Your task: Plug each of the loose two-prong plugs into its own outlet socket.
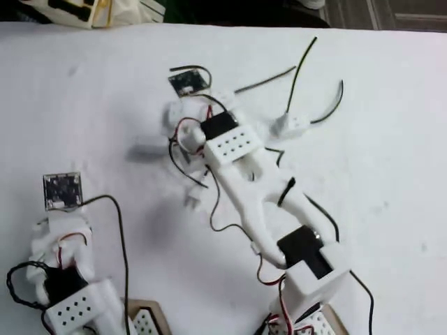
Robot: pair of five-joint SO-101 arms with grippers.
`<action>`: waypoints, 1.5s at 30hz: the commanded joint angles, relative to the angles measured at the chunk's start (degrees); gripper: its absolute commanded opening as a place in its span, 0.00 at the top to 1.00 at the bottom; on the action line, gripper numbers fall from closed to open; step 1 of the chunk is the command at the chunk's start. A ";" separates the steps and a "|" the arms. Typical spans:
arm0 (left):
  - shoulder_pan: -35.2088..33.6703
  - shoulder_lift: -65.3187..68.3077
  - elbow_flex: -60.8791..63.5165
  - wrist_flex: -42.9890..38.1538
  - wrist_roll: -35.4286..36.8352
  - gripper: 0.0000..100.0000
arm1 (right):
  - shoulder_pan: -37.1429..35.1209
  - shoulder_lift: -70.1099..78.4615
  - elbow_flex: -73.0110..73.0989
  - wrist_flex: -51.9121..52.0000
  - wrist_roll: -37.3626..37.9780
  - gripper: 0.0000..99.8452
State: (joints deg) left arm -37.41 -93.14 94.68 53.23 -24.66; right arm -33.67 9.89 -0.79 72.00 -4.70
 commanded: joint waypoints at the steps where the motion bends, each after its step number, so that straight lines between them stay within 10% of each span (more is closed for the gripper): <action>1: 0.66 -0.48 -0.53 -1.14 -0.97 0.98 | -0.48 -2.68 0.88 -1.01 -0.79 0.93; 18: 0.66 -0.48 -0.53 -1.05 -0.97 0.98 | 1.01 5.67 11.34 -17.19 -9.14 0.93; 45: 0.66 -0.48 -0.53 -0.97 -0.97 0.98 | 1.36 3.30 0.79 0.04 -9.05 0.91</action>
State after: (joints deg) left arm -37.32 -93.14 94.68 53.23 -25.01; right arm -32.44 11.56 2.37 74.11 -11.21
